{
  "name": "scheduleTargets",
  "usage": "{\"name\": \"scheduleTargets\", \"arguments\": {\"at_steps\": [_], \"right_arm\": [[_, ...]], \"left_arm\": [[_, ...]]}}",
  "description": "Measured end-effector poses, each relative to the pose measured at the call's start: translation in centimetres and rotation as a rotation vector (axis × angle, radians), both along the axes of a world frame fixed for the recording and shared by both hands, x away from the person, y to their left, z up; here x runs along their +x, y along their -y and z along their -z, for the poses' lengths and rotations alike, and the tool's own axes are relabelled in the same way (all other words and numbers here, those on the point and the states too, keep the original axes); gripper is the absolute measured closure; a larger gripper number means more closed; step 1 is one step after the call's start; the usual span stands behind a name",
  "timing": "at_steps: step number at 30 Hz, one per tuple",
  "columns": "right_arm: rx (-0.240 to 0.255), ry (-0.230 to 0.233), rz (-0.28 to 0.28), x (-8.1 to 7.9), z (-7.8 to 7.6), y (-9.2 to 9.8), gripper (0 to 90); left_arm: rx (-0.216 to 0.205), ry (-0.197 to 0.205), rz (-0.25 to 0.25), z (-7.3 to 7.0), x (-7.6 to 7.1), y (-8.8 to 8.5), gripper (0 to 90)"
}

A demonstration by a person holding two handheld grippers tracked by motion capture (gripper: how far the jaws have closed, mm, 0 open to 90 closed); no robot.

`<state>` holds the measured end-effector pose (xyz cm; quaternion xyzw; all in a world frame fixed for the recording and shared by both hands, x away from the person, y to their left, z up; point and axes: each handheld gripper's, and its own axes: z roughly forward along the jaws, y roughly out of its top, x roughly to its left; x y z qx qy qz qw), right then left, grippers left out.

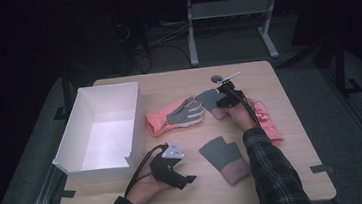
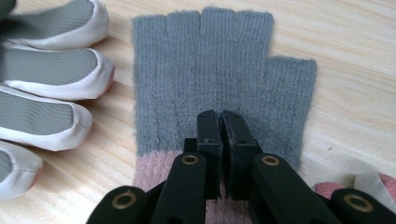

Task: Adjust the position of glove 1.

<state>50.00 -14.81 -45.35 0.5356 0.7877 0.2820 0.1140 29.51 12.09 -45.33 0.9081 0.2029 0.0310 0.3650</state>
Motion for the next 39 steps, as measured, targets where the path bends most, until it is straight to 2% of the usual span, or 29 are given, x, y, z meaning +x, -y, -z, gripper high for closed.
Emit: {"name": "scheduleTargets", "arguments": {"at_steps": [3,10,18,20,24,27,28,29,32,37,39], "right_arm": [[0.033,-0.003,0.004,-0.1,-0.3,0.4,86.6],[0.092,0.031,-0.008,-0.8,-2.1,0.9,86.7],[0.089,0.085,-0.052,-2.5,-4.4,1.8,86.5],[0.090,0.086,-0.061,-3.1,-5.0,2.0,86.5],[0.090,0.099,-0.061,-4.5,-6.1,2.5,86.4],[0.104,0.119,-0.070,-5.7,-6.8,3.0,86.4],[0.109,0.113,-0.063,-6.0,-6.9,3.0,86.4],[0.104,0.121,-0.073,-6.4,-7.1,3.2,86.3],[0.111,0.138,-0.091,-7.7,-7.7,3.5,86.3],[0.105,0.157,-0.105,-9.5,-8.0,4.0,86.3],[0.123,0.158,-0.108,-10.2,-8.0,4.2,86.3]], "left_arm": [[-0.001,-0.004,-0.006,0.0,0.0,0.0,14.5],[0.010,-0.009,-0.004,0.2,0.0,0.2,14.5],[0.010,-0.011,-0.005,0.2,0.0,0.1,14.5],[0.018,-0.006,-0.001,0.2,0.1,0.1,14.5],[-0.002,-0.013,-0.017,0.4,0.0,0.2,14.5],[0.009,-0.012,-0.017,0.3,0.0,0.2,14.5],[0.021,-0.005,-0.007,0.3,0.1,0.1,14.5],[0.004,-0.008,-0.017,0.4,0.1,0.2,14.5],[0.022,-0.009,-0.011,0.4,0.2,0.1,14.5],[0.011,-0.012,-0.016,0.4,0.2,0.1,14.5],[0.013,-0.011,-0.016,0.4,0.2,0.1,14.5]]}}
